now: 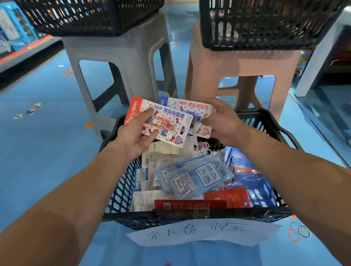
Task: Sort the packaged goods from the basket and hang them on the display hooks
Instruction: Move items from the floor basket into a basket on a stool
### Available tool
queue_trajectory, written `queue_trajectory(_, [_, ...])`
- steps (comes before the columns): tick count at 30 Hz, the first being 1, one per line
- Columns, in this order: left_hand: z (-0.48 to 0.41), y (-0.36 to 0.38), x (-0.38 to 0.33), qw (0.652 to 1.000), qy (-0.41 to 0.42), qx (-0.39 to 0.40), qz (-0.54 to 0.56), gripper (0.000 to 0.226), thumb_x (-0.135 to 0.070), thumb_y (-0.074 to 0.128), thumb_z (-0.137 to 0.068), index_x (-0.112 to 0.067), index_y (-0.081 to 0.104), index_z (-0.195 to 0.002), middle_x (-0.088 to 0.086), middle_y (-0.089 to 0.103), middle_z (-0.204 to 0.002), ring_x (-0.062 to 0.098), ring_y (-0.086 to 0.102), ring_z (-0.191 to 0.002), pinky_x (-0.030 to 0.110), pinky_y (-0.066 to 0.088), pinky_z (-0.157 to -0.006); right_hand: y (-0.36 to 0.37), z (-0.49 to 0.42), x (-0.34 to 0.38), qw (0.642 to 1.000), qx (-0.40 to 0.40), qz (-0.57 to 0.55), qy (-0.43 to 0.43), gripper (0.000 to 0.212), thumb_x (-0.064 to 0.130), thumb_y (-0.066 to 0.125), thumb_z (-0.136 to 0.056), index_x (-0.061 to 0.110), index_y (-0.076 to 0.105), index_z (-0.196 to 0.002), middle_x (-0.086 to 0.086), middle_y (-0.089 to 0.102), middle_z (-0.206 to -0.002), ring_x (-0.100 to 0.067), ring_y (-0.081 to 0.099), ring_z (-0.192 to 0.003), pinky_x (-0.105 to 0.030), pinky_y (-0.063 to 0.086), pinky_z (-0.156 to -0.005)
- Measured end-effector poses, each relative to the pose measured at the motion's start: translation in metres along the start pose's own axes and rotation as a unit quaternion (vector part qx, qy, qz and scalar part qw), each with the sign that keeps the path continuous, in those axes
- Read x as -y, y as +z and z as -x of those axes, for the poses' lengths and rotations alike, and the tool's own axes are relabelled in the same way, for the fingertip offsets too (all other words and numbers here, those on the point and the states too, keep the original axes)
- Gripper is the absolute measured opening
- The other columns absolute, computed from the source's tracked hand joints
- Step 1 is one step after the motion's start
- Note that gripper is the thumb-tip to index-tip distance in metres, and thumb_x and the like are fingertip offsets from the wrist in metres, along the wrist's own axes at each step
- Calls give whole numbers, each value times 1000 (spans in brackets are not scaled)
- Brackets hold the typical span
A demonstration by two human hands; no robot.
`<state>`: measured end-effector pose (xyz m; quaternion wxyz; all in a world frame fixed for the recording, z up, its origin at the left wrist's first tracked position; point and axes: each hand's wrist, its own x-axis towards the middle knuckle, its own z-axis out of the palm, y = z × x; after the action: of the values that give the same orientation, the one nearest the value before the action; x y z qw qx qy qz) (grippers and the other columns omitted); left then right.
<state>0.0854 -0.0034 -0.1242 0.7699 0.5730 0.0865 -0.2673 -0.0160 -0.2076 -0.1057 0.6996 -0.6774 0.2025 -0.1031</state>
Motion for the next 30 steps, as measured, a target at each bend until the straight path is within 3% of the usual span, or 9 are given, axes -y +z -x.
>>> queue_trajectory(4, [0,12,2,1000,1,-6,10,41,-28,80,-89,-10,66,-124,6,80,-105,20,77,-96,32,63,-76,13,4,2,997,34,-59,32,49,-19,47,-93,24,64,-111,-3,75,-91,-20,72,-78,-37,58,-65])
queue_trajectory(8, [4,20,0,999,-9,-36,-11,39,-38,77,-91,-15,65,-121,4,79,-103,21,75,-100,31,62,-70,16,5,0,995,33,-84,36,48,-17,47,-93,24,65,-112,-6,75,-98,-24,73,-85,-43,60,-70])
queue_trajectory(11, [8,27,4,999,-31,-39,-7,31,-40,68,-98,-15,66,-116,7,76,-109,22,72,-104,40,62,-84,22,5,-5,996,35,-75,38,44,-13,45,-96,23,64,-114,-11,73,-108,-29,73,-92,-47,61,-75])
queue_trajectory(14, [13,38,9,999,-35,-6,15,38,-40,61,-102,-9,67,-122,12,76,-113,27,73,-106,50,60,-93,37,6,-5,993,59,-99,37,24,8,50,-101,12,62,-121,-21,70,-120,-39,69,-109,-53,58,-85])
queue_trajectory(17, [17,44,10,999,-30,-9,27,42,-44,58,-102,-9,66,-125,13,77,-113,27,75,-103,48,62,-88,41,9,1,986,101,-130,29,63,32,77,-86,-1,53,-134,-26,67,-125,-39,70,-108,-47,59,-84])
queue_trajectory(20, [23,43,7,999,-44,-15,20,38,-42,59,-102,-9,68,-118,13,77,-109,26,76,-96,45,64,-82,29,10,-3,991,121,-46,18,72,9,89,-72,10,50,-133,-19,69,-124,-33,71,-109,-48,58,-92])
queue_trajectory(23, [24,40,6,997,-66,-30,10,34,-39,56,-104,-9,68,-113,14,77,-106,27,75,-94,43,65,-75,24,10,-10,992,118,41,-1,68,-10,82,-74,20,54,-128,-11,71,-118,-27,69,-112,-47,57,-97])
queue_trajectory(27, [23,32,6,992,-77,-15,-94,35,-42,53,-106,-12,65,-120,13,77,-109,29,73,-103,50,61,-90,18,6,-9,997,61,43,-30,48,-11,67,-89,24,62,-120,-8,73,-114,-21,71,-104,-39,62,-85])
queue_trajectory(30, [21,20,8,963,-33,-33,-264,53,-38,67,-99,-10,51,-140,7,76,-103,21,70,-92,39,55,-78,4,-1,-13,997,50,47,-22,45,-12,63,-91,17,64,-125,-11,73,-112,-23,73,-97,-33,62,-72])
